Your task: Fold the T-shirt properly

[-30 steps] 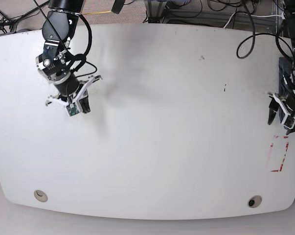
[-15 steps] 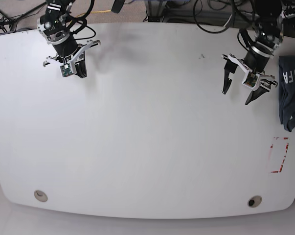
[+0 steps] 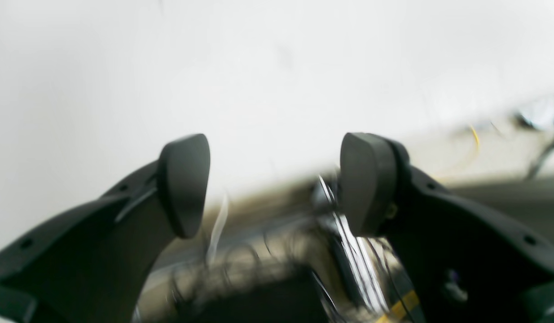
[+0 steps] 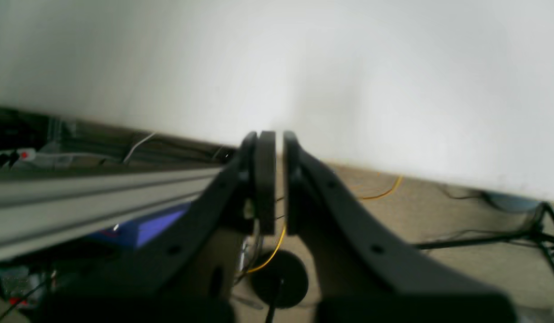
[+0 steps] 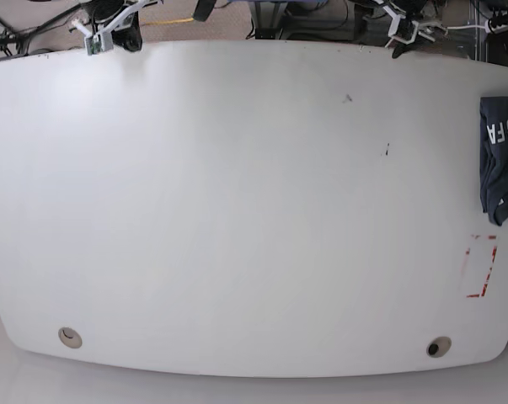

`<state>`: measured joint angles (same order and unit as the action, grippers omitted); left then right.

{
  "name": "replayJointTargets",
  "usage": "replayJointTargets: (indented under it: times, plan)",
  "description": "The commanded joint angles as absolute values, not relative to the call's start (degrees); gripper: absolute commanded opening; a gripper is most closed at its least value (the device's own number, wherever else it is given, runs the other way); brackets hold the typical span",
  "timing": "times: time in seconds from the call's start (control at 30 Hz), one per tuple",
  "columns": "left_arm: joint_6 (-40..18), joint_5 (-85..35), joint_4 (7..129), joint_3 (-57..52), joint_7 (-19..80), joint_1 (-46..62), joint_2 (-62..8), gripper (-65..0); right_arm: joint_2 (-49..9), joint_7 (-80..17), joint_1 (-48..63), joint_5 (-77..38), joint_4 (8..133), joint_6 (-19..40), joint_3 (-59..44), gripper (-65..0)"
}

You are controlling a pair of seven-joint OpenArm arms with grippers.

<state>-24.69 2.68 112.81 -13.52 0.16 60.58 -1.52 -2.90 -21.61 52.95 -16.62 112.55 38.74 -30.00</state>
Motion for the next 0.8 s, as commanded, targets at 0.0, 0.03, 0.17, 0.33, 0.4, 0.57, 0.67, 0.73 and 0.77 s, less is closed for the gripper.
replayJointTargets:
  times: [0.0,0.03,0.17,0.33,0.4,0.57,0.67,0.73,0.77]
  plan:
    - [-25.19,1.98,112.66,-11.56,-1.19,63.78,0.04,-26.2,-2.86,-20.53,55.34,-17.27,113.54,40.00,-30.20,-62.8]
    - [-25.19,1.98,112.13,-10.42,-1.19,64.66,0.13,-26.9,-2.77,-20.88,56.13,-17.27,113.54,40.00,-30.20,-62.8]
    - [-25.10,1.98,109.23,-7.34,-1.19,67.47,0.22,-27.1,-2.86,-20.79,59.82,-17.27,112.57,40.00,-27.82,-62.8]
    - [-25.10,1.98,98.33,-6.73,-1.27,65.10,-0.04,-27.1,-4.62,-20.44,61.32,-15.87,104.57,40.00,-22.73,-62.8]
    - [-25.10,1.89,92.44,-6.81,-1.54,62.37,-0.13,-27.1,-5.23,-19.82,60.09,-13.58,99.47,40.00,-20.35,-62.8]
    - [-25.01,1.98,76.44,-6.64,-1.63,53.05,-2.95,-27.1,-4.88,-12.62,54.20,-6.73,84.26,40.00,-16.92,-62.8]
    - [-25.01,1.98,67.47,-6.64,-1.63,47.43,-3.38,-27.1,-4.88,-10.24,49.89,-4.70,74.86,39.16,-15.25,-62.8]
    - [-25.01,2.15,61.32,-6.64,-1.63,43.91,-3.38,-27.1,-5.32,-7.87,47.34,-4.70,68.53,36.97,-14.73,-62.8]
    - [-25.01,2.24,59.30,-6.64,-1.63,42.59,-3.47,-27.1,-5.32,-6.99,46.37,-4.53,66.51,36.44,-14.73,-62.8]
